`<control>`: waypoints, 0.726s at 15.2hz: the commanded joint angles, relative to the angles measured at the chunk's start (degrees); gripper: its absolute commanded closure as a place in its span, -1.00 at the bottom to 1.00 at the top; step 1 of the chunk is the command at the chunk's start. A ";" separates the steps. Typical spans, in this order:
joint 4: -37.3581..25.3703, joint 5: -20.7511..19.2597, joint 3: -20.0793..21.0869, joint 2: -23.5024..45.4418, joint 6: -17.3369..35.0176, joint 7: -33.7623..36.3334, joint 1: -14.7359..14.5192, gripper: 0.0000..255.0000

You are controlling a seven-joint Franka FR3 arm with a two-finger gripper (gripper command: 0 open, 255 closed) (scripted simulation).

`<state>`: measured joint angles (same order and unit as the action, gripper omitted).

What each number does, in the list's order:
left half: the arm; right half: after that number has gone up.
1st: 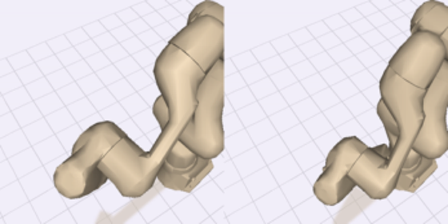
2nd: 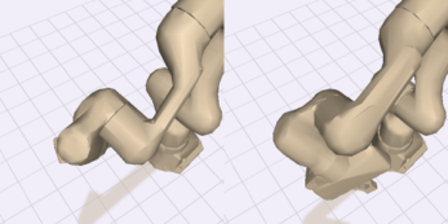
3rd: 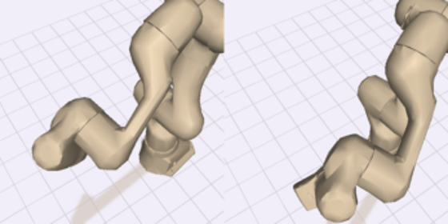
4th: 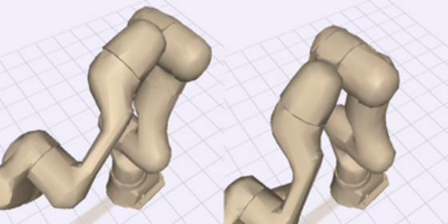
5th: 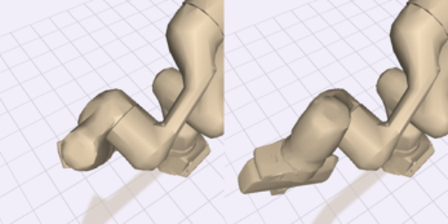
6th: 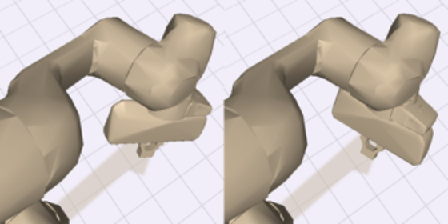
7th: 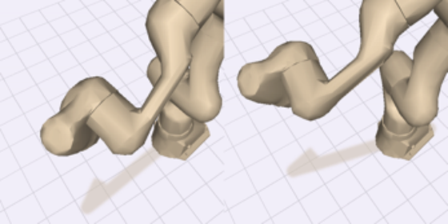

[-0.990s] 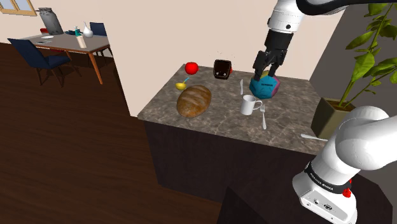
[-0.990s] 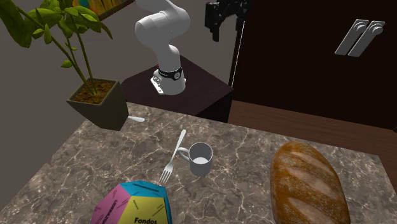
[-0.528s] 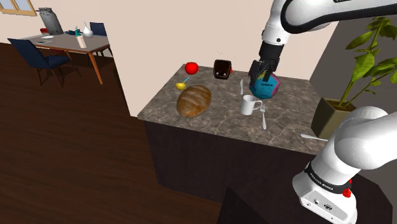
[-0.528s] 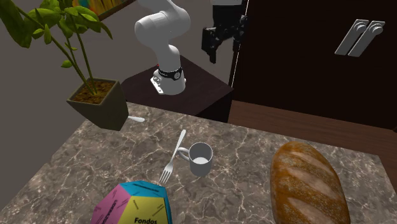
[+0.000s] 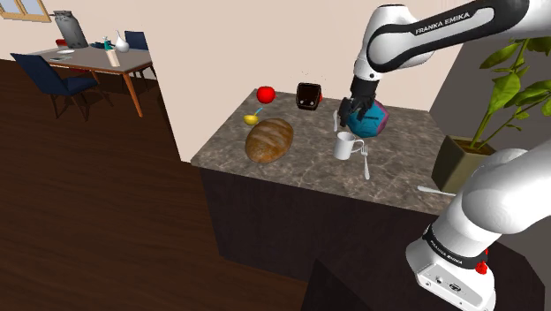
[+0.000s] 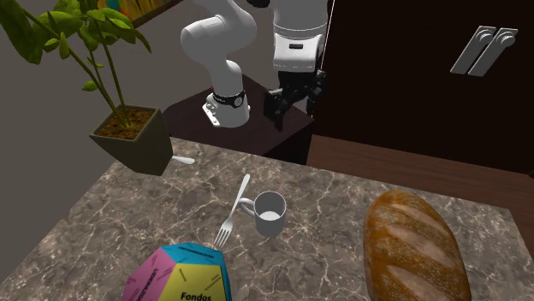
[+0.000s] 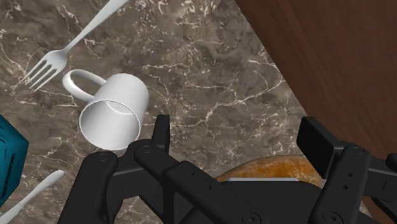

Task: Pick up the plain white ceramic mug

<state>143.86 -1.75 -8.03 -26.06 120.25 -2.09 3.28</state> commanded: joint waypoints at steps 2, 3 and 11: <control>0.00 -0.54 -1.81 5.41 5.75 -2.12 0.73 -1.00; -0.40 -0.59 -2.44 7.36 7.38 -2.89 0.93 -1.00; -6.38 1.96 -6.77 24.10 18.68 -10.16 2.40 -1.00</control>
<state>138.26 -0.31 -14.41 -4.08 137.49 -11.34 5.51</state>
